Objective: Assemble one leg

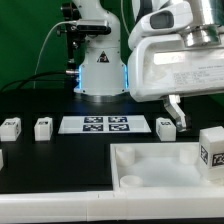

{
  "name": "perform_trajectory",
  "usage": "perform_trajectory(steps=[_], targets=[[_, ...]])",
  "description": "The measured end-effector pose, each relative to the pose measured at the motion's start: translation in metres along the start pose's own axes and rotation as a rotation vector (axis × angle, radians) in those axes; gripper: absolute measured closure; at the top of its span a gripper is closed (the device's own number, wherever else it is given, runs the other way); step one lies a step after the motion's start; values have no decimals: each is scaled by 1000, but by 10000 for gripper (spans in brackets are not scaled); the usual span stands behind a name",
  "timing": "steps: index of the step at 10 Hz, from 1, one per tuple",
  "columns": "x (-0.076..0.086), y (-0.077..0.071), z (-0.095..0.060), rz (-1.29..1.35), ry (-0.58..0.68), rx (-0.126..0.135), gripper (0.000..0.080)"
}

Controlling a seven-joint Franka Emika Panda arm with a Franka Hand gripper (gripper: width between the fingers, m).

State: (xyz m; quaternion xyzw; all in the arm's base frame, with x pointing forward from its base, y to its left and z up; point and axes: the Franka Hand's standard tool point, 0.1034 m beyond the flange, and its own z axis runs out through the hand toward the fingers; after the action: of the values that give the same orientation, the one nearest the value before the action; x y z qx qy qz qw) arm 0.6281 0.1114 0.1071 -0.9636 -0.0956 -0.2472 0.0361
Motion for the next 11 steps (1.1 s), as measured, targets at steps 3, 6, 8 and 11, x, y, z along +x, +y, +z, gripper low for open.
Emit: perform_trajectory(steps=[3,6,8,11], targets=[[-8,-7,2,1,-162,29,150],[-15,1,0,33,-499,67,150],[-11,4,0,46,-624,79,150],[-11,3,1,67,-618,71,150]])
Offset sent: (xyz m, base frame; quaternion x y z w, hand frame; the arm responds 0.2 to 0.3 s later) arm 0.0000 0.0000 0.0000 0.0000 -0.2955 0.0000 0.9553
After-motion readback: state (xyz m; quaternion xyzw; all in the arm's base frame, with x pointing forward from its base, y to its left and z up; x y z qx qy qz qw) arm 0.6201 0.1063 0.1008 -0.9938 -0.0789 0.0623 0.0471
